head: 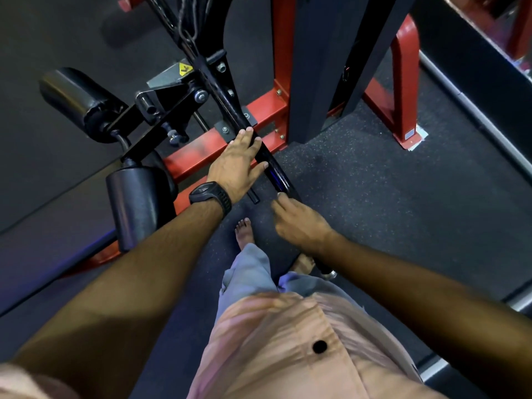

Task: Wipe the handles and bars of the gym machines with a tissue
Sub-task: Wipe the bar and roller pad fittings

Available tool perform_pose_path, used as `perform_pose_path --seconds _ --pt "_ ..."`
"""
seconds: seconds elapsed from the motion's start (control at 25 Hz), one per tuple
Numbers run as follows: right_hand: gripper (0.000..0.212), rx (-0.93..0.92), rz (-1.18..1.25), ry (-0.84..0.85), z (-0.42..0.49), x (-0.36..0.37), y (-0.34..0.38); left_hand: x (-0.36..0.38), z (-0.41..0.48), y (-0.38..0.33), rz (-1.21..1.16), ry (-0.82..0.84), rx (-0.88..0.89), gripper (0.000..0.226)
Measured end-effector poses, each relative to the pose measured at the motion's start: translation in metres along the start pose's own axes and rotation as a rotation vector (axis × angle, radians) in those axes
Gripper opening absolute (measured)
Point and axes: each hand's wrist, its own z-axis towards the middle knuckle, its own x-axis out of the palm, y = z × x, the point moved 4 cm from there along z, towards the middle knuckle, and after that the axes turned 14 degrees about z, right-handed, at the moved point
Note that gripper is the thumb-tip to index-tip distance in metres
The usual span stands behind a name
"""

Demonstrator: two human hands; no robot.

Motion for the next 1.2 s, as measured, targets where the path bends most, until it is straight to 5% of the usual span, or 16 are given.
perform_pose_path --seconds 0.16,0.4,0.6,0.88,1.0,1.2 --pt "0.023 0.273 0.604 -0.512 -0.033 0.01 -0.028 0.001 0.0 0.0 -0.033 -0.016 0.004 0.062" --pt "0.013 0.68 1.161 -0.91 -0.024 0.014 -0.041 0.008 0.0 -0.004 -0.043 -0.006 0.014 0.066" --pt "0.01 0.903 1.348 -0.865 -0.03 0.027 -0.04 0.014 -0.007 -0.002 -0.039 0.012 0.025 0.067" --pt "0.007 0.907 1.804 -0.758 -0.022 0.044 -0.048 0.014 -0.014 -0.004 -0.016 0.04 0.05 0.071" --pt "0.007 0.793 1.811 -0.732 0.001 0.033 -0.072 0.014 -0.015 -0.008 -0.043 0.028 0.051 0.072" --pt "0.008 0.916 1.939 -0.691 -0.022 0.053 -0.054 0.016 -0.019 -0.009 -0.046 0.032 0.062 0.072"
